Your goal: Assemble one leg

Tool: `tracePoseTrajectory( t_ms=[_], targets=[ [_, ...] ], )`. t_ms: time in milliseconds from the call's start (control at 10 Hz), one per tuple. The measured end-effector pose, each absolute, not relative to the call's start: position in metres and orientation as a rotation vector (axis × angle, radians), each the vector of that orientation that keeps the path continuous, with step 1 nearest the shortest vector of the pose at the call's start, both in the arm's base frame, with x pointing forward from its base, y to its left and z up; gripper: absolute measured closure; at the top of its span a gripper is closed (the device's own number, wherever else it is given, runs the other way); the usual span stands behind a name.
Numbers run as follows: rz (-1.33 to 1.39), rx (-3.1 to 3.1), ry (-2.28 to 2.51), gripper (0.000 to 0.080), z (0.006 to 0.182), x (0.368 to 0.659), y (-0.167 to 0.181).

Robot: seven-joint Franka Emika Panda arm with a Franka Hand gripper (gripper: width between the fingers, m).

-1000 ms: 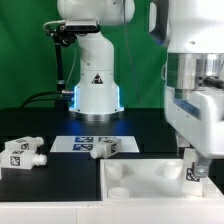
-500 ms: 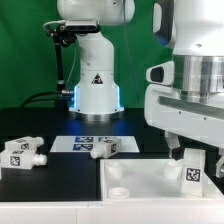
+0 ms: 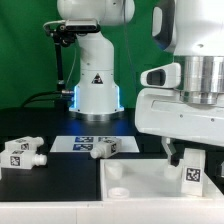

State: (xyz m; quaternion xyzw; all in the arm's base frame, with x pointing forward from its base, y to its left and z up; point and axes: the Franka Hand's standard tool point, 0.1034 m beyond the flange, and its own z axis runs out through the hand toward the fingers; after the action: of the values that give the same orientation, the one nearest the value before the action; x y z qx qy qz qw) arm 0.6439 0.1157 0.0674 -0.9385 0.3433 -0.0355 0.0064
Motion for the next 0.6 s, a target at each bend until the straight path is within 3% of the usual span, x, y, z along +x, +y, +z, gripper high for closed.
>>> tracePoseTrajectory(
  t_ms=[200,600],
  targets=[
    [-0.106,-2.842,1.29,0.0514,0.0669,0.6433,0.1149],
    [-0.059,-2.508,1.867,0.0514,0.0666,0.6404,0.1064]
  ],
)
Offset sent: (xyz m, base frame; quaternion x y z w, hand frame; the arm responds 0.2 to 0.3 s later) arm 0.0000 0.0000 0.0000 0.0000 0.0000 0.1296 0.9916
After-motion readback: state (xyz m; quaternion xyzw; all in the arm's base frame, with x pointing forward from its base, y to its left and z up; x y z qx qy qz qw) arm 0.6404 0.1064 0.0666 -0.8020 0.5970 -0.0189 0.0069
